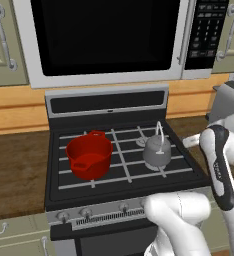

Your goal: Pick the kettle from the counter and place it on a stove burner. Then turn the burner on.

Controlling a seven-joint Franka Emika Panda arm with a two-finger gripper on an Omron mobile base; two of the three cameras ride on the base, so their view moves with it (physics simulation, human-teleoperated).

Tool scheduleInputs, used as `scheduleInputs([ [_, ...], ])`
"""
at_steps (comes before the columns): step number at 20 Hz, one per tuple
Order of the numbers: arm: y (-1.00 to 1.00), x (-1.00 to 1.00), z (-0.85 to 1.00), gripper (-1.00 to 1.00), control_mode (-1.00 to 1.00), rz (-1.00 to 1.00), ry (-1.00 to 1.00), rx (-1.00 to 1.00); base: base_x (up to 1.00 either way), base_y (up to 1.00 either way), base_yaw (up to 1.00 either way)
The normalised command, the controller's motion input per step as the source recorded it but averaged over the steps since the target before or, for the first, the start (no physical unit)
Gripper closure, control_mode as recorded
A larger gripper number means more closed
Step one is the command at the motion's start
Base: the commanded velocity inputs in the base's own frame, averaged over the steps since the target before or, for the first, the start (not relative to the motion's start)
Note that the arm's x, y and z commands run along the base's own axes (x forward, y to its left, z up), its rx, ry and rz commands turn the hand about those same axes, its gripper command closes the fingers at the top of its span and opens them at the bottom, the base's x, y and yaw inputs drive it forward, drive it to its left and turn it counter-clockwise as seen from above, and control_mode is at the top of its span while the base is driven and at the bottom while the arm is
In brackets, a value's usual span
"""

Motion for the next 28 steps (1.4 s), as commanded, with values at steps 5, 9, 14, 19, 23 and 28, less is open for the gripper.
scheduleInputs([
  [5,-0.48,-0.63,-0.39,-1.0,-1.0,0.03,-0.19,0.04,0.0,0.0,0.0],
  [9,-0.03,-0.29,-0.37,-1.0,-1.0,0.0,-0.25,0.0,0.0,0.0,0.0],
  [14,-0.14,-0.32,-0.25,-1.0,-1.0,-0.01,-0.15,0.05,0.0,0.0,0.0],
  [19,-0.18,-0.13,-0.51,-1.0,-1.0,-0.03,-0.12,0.19,0.0,0.0,0.0],
  [23,-0.03,0.0,-0.64,-1.0,-1.0,-0.01,-0.14,0.2,0.0,0.0,0.0],
  [28,0.0,-0.03,-0.77,-1.0,-1.0,0.0,-0.19,0.16,0.0,0.0,0.0],
])
